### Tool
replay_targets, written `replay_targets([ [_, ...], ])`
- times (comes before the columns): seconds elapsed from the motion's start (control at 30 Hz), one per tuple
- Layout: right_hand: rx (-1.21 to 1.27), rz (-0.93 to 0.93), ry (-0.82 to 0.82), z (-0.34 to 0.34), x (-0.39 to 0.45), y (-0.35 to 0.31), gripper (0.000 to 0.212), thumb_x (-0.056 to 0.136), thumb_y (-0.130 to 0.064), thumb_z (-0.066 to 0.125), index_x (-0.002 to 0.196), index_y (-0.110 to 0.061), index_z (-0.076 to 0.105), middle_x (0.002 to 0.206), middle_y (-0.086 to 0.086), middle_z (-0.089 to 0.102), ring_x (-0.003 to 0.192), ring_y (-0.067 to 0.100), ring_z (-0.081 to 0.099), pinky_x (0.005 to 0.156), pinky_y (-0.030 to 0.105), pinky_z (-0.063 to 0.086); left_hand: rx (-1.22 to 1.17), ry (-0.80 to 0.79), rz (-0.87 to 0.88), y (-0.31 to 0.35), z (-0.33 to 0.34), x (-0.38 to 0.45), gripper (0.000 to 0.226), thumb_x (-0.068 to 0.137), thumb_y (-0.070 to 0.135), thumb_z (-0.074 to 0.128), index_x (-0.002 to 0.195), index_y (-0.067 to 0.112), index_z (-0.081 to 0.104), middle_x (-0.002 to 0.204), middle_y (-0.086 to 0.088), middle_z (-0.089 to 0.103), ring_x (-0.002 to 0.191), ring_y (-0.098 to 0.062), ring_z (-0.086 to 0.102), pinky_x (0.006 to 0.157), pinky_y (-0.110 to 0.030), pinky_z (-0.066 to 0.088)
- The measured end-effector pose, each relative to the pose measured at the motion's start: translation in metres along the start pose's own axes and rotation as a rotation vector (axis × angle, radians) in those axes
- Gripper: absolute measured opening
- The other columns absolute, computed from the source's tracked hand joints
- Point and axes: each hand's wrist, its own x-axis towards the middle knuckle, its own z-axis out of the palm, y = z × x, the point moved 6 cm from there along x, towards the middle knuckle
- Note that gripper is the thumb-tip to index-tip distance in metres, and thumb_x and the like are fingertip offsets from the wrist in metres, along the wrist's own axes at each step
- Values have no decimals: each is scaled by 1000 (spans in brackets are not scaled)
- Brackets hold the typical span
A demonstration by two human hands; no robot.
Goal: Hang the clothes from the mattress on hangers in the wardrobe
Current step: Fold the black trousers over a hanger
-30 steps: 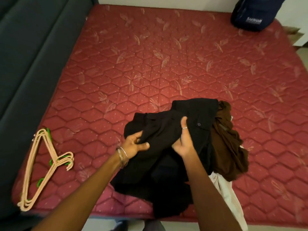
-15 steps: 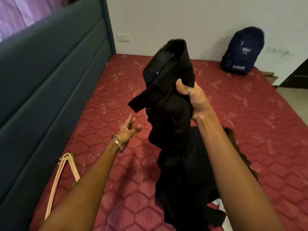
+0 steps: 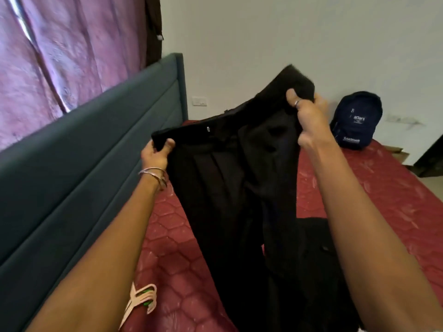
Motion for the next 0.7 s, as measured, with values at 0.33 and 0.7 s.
replay_targets([
  [0.33, -111, -71, -597, -20, -14, -33, 15, 73, -15, 66, 83, -16, 77, 86, -2, 75, 78, 13, 70, 69, 25, 56, -44, -122, 296, 133, -36, 1, 17, 81, 36, 70, 81, 20, 72, 79, 6, 69, 82, -16, 59, 77, -34, 53],
  [0.7, -763, -194, 34, 32, -27, 45, 26, 92, -25, 58, 105, -3, 51, 97, 12, 52, 84, 24, 48, 66, 27, 32, 701, 308, -12, 83, 2, -35, 47, 86, 43, 62, 91, -3, 64, 100, -26, 64, 97, -41, 59, 82, -40, 47],
])
